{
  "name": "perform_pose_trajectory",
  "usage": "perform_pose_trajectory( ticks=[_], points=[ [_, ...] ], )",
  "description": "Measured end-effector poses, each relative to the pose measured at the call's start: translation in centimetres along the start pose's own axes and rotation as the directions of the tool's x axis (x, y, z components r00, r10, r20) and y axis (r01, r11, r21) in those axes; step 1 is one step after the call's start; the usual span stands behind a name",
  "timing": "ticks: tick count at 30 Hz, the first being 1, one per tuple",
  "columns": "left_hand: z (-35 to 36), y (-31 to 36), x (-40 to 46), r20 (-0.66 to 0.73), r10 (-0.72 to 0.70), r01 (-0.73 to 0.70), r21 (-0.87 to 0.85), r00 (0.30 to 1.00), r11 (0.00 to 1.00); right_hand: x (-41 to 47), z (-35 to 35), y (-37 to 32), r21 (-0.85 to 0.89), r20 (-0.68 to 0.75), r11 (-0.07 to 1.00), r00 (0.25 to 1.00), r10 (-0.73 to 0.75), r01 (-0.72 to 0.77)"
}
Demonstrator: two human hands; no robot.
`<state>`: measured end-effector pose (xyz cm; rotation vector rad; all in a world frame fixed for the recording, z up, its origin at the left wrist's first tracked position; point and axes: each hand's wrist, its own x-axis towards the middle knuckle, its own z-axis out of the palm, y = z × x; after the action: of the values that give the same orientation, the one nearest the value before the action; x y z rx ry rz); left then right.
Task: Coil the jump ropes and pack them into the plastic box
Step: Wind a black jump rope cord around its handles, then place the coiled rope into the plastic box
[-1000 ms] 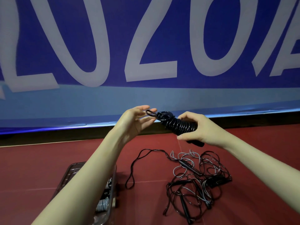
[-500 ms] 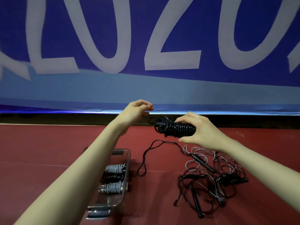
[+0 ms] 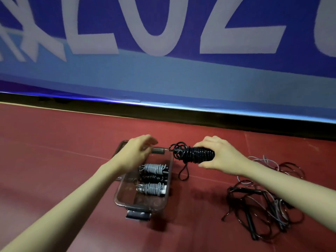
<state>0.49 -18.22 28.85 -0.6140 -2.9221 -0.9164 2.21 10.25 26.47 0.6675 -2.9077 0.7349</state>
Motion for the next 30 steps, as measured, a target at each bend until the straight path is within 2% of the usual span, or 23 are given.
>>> perform_pose_trajectory(
  ticks=[3, 9, 13, 17, 22, 27, 30],
  points=[
    [1.5, -4.1, -1.6, -0.005, -0.047, 0.047, -0.01, 0.999, 0.999, 1.8, 3.3, -0.8, -0.054, 0.019, 0.998, 0.999, -0.037, 0.038],
    [4.9, -10.1, -2.2, 0.099, -0.016, 0.004, 0.125, 0.995, 0.992, 5.4, 10.5, -1.8, -0.06, 0.153, 0.996, 0.987, -0.052, 0.062],
    [7.0, -13.0, -1.9, 0.188, -0.005, -0.033, 0.202, 0.982, 0.979, 7.8, 14.7, -2.3, 0.004, 0.204, 1.0, 0.979, -0.011, 0.01],
    [9.1, -16.4, -2.1, 0.212, -0.045, 0.007, 0.178, 0.976, 0.984, 8.8, 18.2, -2.4, 0.099, 0.275, 0.994, 0.961, 0.021, -0.05],
    [10.1, -17.8, -2.0, 0.286, -0.007, -0.079, 0.287, 0.958, 0.955, 9.3, 20.1, -3.1, 0.163, 0.281, 0.982, 0.958, 0.048, -0.097],
    [9.6, -18.3, -3.2, 0.36, 0.079, -0.217, 0.361, 0.929, 0.907, 9.3, 20.6, -3.2, 0.212, 0.388, 0.971, 0.922, 0.018, -0.108],
    [9.6, -18.2, -3.4, 0.425, 0.091, -0.29, 0.432, 0.901, 0.854, 9.4, 20.2, -3.3, 0.183, 0.479, 0.979, 0.878, -0.014, -0.085]
  ],
)
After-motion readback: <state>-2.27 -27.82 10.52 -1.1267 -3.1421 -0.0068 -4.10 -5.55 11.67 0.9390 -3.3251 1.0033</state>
